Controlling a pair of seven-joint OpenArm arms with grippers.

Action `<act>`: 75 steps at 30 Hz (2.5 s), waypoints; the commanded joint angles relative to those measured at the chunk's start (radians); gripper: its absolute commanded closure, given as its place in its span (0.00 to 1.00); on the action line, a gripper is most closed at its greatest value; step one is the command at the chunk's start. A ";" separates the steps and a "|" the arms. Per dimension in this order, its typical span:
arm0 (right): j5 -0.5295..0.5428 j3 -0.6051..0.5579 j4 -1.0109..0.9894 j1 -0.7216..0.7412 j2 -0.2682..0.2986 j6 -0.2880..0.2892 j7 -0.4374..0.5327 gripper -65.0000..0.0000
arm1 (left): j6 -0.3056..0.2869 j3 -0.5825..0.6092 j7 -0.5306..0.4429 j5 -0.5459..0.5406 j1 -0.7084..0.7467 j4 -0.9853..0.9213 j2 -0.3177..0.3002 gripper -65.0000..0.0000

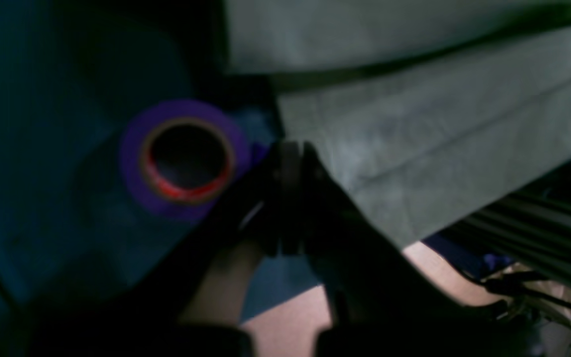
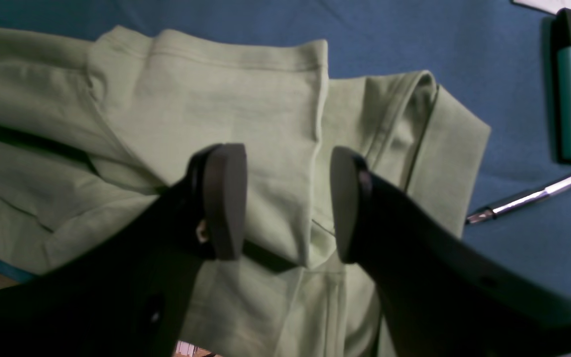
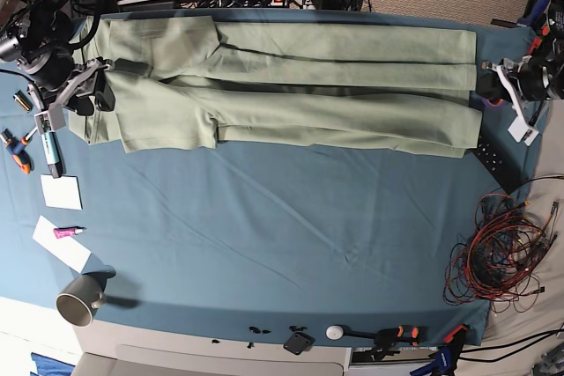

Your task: Fold the T-shirt properly

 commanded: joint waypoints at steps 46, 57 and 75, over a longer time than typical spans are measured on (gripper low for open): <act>0.013 0.008 0.013 0.006 0.007 0.001 0.033 0.58 | 0.179 -0.010 -0.224 0.253 -0.016 -0.083 -0.024 1.00; 0.013 0.008 0.013 0.006 0.007 0.001 0.032 0.57 | -0.036 -0.055 0.015 -0.210 -0.047 -0.083 -0.025 0.85; 0.013 0.008 0.013 0.006 0.007 0.001 0.032 0.58 | 0.055 -0.127 -0.082 -0.117 -0.027 -0.085 0.039 0.44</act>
